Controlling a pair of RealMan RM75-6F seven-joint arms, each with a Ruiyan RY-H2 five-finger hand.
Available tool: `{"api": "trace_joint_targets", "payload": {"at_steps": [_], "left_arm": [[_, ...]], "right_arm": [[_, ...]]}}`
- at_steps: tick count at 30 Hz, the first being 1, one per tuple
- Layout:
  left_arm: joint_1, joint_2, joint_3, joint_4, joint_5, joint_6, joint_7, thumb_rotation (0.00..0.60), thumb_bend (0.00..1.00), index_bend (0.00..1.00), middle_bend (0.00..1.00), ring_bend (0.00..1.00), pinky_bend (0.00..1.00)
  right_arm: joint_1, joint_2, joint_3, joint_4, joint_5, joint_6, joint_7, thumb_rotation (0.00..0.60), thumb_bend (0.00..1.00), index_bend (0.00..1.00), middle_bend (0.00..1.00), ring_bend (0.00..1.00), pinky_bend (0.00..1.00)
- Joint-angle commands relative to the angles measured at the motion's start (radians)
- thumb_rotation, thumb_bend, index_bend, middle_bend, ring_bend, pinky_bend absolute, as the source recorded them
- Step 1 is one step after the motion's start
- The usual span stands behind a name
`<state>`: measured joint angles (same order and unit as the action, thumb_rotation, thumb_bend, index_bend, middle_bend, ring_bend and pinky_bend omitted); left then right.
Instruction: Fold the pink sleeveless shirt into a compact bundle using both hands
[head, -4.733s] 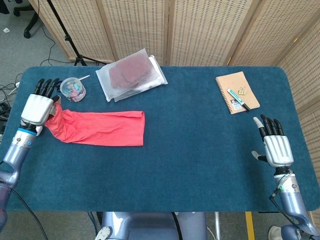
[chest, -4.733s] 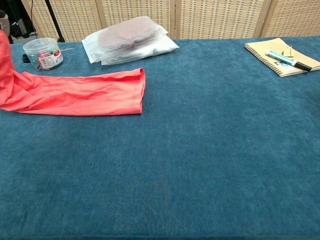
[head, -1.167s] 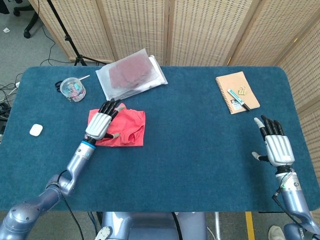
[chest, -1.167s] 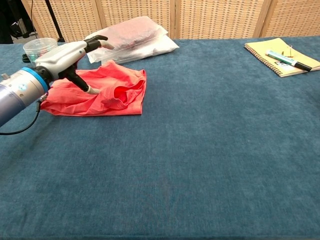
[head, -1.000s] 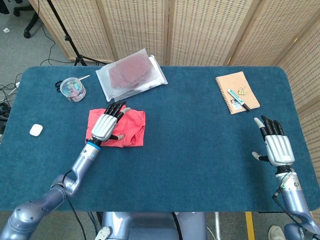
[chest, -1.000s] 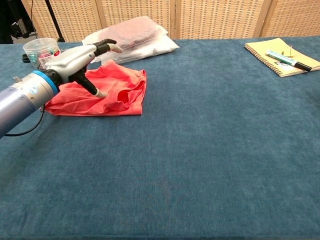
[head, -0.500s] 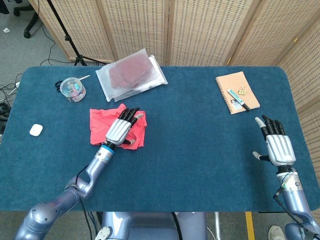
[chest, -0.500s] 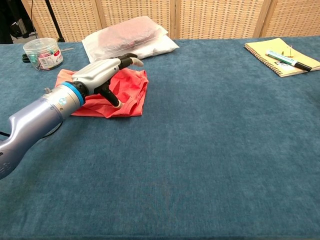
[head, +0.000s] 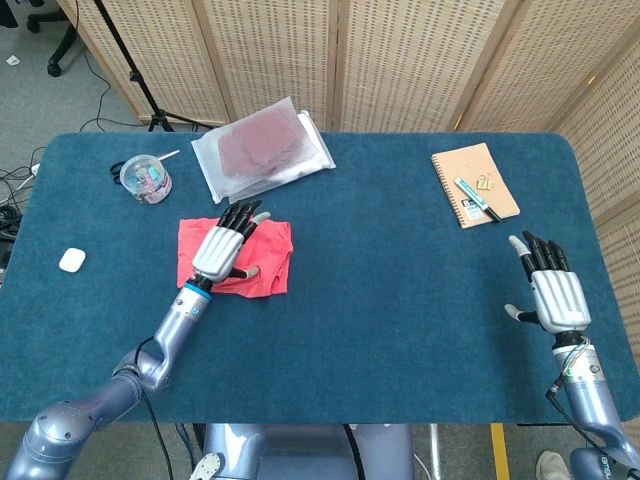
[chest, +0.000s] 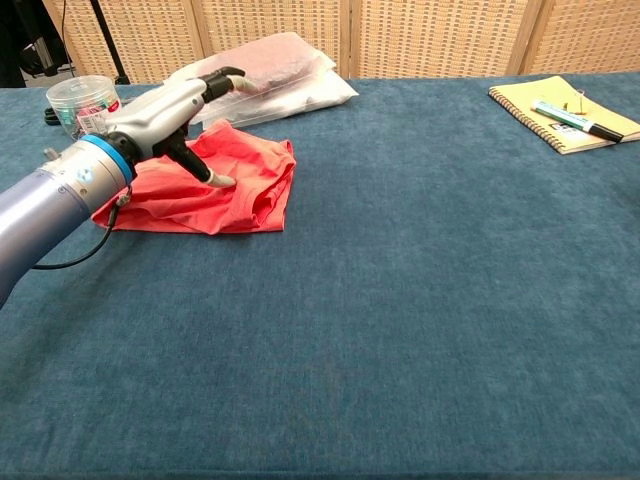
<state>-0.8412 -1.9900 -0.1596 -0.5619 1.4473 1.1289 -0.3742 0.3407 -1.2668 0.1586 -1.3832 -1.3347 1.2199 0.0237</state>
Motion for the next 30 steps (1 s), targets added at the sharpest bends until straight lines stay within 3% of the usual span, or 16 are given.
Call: {"api": "trace_joint_targets", "payload": {"at_steps": [1, 17, 24, 30], "left_arm": [[-0.011, 0.000, -0.016, -0.007, -0.010, -0.002, 0.007, 0.600, 0.00, 0.00, 0.00, 0.00, 0.00], [-0.044, -0.138, 0.000, 0.146, -0.011, -0.085, -0.004, 0.600, 0.00, 0.00, 0.00, 0.00, 0.00], [-0.037, -0.112, -0.018, 0.140, -0.011, -0.012, -0.054, 0.600, 0.00, 0.00, 0.00, 0.00, 0.00], [0.001, -0.031, -0.022, 0.074, -0.006, 0.063, -0.061, 0.600, 0.00, 0.00, 0.00, 0.00, 0.00]], "right_arm": [[0.000, -0.001, 0.000, 0.000, 0.001, -0.002, -0.001, 0.600, 0.00, 0.00, 0.00, 0.00, 0.00], [0.002, 0.000, 0.003, 0.008, 0.010, -0.009, 0.008, 0.600, 0.00, 0.00, 0.00, 0.00, 0.00], [0.002, 0.001, 0.001, 0.007, 0.006, -0.009, 0.009, 0.600, 0.00, 0.00, 0.00, 0.00, 0.00], [0.001, 0.001, -0.001, 0.003, 0.003, -0.007, 0.005, 0.600, 0.00, 0.00, 0.00, 0.00, 0.00]]}}
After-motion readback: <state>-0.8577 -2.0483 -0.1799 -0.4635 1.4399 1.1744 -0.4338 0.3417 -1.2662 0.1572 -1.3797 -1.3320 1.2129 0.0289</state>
